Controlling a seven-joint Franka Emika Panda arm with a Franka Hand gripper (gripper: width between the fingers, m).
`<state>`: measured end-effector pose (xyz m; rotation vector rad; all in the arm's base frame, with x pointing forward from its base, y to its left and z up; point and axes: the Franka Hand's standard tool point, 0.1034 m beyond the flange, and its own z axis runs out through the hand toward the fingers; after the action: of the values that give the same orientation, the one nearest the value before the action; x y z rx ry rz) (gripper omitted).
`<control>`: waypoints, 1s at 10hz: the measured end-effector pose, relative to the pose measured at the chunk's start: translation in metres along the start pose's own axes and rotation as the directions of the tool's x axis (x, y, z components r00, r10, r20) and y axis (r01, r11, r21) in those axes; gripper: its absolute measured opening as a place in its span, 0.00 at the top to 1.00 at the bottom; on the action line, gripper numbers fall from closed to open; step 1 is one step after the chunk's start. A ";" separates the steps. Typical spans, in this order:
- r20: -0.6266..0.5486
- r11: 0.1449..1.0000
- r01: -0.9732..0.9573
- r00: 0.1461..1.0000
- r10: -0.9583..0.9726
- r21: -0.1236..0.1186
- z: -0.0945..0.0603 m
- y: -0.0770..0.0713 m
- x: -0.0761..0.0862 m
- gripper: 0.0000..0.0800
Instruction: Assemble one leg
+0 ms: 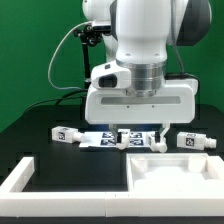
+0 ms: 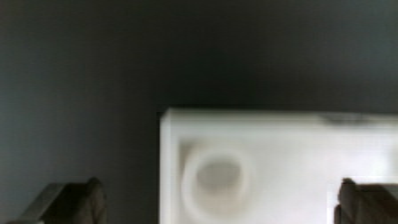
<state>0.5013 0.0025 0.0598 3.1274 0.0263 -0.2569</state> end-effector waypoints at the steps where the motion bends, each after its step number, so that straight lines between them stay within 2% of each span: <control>1: -0.004 1.000 0.008 1.000 -0.008 0.001 0.002 -0.006 -0.020 0.19; 2: -0.047 0.998 0.059 0.997 -0.061 -0.029 0.004 -0.028 -0.036 0.19; 3: -0.056 0.997 0.060 0.996 -0.062 -0.043 0.006 -0.039 -0.040 0.19; 6: -0.054 0.997 0.070 0.996 -0.073 -0.040 0.007 -0.038 -0.039 0.19; 7: -0.053 0.997 0.068 0.996 -0.070 -0.039 0.008 -0.037 -0.040 0.19; 8: -0.058 0.999 0.029 0.998 -0.030 -0.032 0.012 -0.024 -0.054 0.19; 9: -0.021 0.999 -0.034 0.999 0.034 -0.021 0.018 -0.007 -0.079 0.19; 10: 0.014 0.996 -0.088 0.996 0.088 -0.010 0.023 0.001 -0.096 0.19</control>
Offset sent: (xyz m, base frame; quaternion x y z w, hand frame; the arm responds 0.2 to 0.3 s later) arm 0.0000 0.0000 0.0000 0.0000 0.0000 0.0000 1.0000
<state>0.4032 -0.0007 0.0527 3.1069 -0.1102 -0.2774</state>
